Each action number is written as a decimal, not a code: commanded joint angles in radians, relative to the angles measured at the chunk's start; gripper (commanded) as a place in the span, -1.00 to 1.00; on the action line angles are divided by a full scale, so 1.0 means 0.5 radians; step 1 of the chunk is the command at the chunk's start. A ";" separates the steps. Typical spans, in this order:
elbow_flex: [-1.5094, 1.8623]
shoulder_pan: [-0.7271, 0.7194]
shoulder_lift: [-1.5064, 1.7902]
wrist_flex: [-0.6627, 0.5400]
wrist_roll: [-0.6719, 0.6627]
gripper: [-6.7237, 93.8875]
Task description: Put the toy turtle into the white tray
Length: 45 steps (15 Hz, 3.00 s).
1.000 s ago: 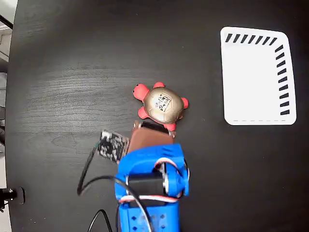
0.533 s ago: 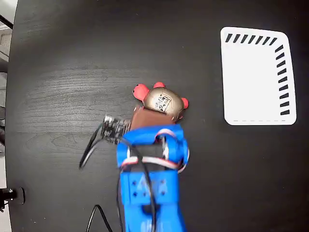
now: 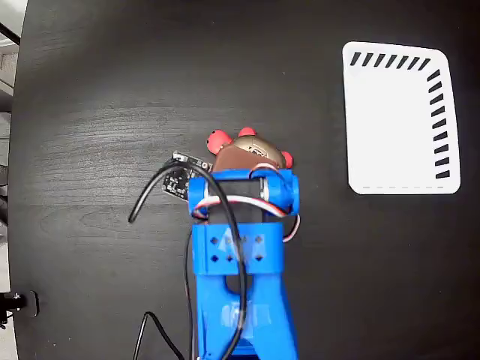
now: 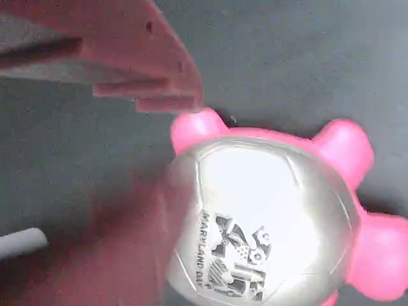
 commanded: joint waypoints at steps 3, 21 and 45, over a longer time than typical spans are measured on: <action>-0.190 0.046 0.052 0.135 0.144 0.14; -0.387 0.080 -0.476 0.077 0.353 0.45; -0.417 0.080 -0.871 -0.058 0.359 -0.23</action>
